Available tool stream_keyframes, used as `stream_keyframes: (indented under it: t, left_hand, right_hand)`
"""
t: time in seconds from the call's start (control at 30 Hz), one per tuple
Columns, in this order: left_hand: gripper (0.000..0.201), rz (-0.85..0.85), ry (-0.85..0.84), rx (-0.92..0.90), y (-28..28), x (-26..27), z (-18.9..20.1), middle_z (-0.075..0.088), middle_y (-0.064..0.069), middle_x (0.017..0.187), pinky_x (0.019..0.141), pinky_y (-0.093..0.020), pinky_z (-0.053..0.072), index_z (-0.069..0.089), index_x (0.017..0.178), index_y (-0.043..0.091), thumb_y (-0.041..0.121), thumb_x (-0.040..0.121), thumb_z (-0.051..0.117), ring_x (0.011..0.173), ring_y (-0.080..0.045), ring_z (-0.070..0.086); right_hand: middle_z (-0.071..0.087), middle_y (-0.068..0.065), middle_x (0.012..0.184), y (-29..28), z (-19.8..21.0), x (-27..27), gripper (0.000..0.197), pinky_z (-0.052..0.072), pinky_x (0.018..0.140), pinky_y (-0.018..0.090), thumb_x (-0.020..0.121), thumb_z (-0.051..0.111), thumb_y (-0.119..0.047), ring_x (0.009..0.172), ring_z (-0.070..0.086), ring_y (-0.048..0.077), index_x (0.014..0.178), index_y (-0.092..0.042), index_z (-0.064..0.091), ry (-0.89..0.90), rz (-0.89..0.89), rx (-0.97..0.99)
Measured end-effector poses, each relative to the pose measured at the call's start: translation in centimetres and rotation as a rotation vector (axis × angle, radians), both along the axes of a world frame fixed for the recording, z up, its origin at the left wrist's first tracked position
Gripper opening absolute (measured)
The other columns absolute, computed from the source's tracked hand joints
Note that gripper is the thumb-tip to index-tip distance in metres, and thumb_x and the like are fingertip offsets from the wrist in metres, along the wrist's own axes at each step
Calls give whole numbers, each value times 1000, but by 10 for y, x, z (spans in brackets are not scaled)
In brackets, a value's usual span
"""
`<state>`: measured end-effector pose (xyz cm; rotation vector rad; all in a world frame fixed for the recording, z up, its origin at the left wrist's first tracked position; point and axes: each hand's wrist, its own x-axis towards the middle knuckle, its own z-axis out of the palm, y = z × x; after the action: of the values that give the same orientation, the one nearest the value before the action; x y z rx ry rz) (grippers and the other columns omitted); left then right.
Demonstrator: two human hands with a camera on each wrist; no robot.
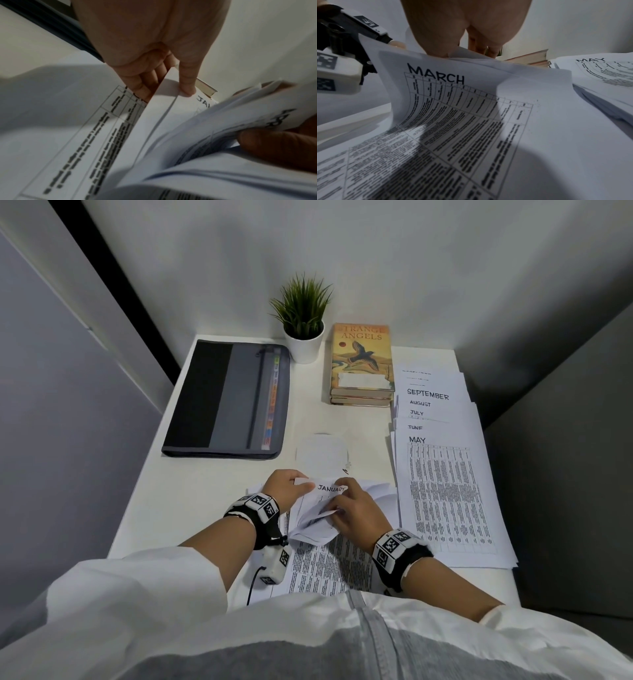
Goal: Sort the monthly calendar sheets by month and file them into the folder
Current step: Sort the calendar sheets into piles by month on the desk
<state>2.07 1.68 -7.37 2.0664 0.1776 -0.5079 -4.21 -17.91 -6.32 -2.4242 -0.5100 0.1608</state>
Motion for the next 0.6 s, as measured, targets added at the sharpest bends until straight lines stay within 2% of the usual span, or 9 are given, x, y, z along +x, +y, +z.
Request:
stream_keyframes:
  t: [0.07, 0.17, 0.23, 0.3, 0.37, 0.43, 0.5, 0.6]
  left_hand:
    - [14, 15, 18, -51, 0, -1, 0, 58, 14, 57, 43, -10, 36, 71, 86, 12, 23, 81, 77, 46, 1, 48]
    - [17, 39, 37, -79, -1, -3, -1, 60, 15, 57, 42, -9, 35, 72, 83, 15, 27, 75, 82, 43, 4, 49]
    - [15, 55, 48, -79, 0, -3, 0, 64, 16, 61, 45, -10, 38, 72, 84, 20, 31, 78, 79, 47, 5, 52]
    - [14, 54, 72, -48, 4, -2, 0, 65, 11, 68, 56, -19, 45, 72, 85, 20, 34, 85, 70, 57, -6, 57]
    - [22, 56, 111, -26, 7, -2, 1, 57, 0, 63, 62, -25, 43, 64, 74, 15, 32, 88, 64, 58, -18, 52]
    - [33, 60, 130, -2, 9, -3, 2, 47, -3, 58, 60, -26, 39, 49, 62, 14, 27, 89, 63, 56, -19, 47]
    - [38, 55, 117, 24, 10, -4, 6, 43, -1, 54, 54, -24, 35, 43, 57, 17, 23, 89, 63, 54, -19, 46]
    - [26, 13, 69, 20, 5, -5, 18, 47, 0, 57, 55, -24, 37, 55, 66, 12, 19, 91, 61, 54, -18, 46]
  right_hand:
    - [50, 12, 129, 0, -1, 1, 9, 51, 78, 31, 80, 70, -14, 87, 62, 21, 86, -8, 69, 1, -12, -1]
    - [59, 10, 112, 2, -1, 2, 12, 50, 81, 38, 80, 70, -15, 94, 58, 27, 90, -7, 70, -38, -6, -41]
    - [61, 6, 98, 2, 1, 3, 12, 48, 79, 37, 79, 72, -17, 92, 53, 27, 88, -9, 70, -95, 6, -87]
    - [62, 4, 92, 1, 4, 3, 12, 47, 80, 35, 78, 72, -19, 92, 52, 25, 86, -10, 69, -122, 21, -111]
    - [61, 5, 90, 2, 6, 3, 11, 47, 78, 34, 78, 72, -17, 91, 53, 25, 85, -9, 69, -112, 29, -90]
    - [60, 6, 88, 2, 8, 4, 9, 47, 73, 36, 78, 71, -14, 85, 55, 26, 84, -9, 69, -89, 37, -73]
    - [60, 7, 87, 3, 11, 5, 8, 47, 70, 36, 78, 71, -13, 79, 56, 26, 84, -8, 69, -72, 57, -69]
    - [63, 8, 88, 4, 16, 8, 8, 47, 71, 37, 81, 69, -11, 81, 57, 28, 87, -7, 69, -35, 106, -91]
